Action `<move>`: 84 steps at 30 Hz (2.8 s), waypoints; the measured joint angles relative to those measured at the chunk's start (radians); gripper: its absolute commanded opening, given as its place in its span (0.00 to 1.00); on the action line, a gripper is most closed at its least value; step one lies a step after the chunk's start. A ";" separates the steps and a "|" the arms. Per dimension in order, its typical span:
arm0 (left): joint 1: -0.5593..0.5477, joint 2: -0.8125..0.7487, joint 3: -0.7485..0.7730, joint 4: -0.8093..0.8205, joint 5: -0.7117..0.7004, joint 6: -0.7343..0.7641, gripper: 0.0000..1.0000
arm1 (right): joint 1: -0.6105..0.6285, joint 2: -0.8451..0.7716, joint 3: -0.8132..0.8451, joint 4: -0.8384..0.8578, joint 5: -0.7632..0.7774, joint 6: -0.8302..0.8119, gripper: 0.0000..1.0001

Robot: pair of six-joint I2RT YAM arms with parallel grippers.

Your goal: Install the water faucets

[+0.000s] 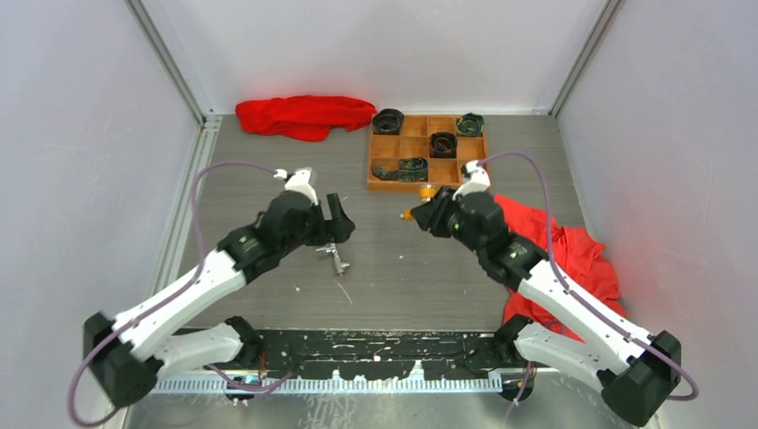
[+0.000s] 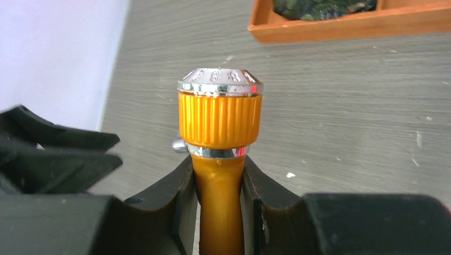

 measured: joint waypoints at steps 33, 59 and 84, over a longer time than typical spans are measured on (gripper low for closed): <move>-0.276 -0.058 -0.109 0.483 0.227 0.790 0.11 | -0.196 0.207 0.116 0.076 -0.960 0.301 0.00; 0.149 -0.082 0.207 0.036 1.127 0.494 0.00 | -0.338 -0.281 -0.057 0.393 -1.111 -0.205 0.96; 0.151 0.033 0.236 -0.078 1.511 0.346 0.00 | -0.056 0.031 0.146 0.423 -1.327 -0.841 0.72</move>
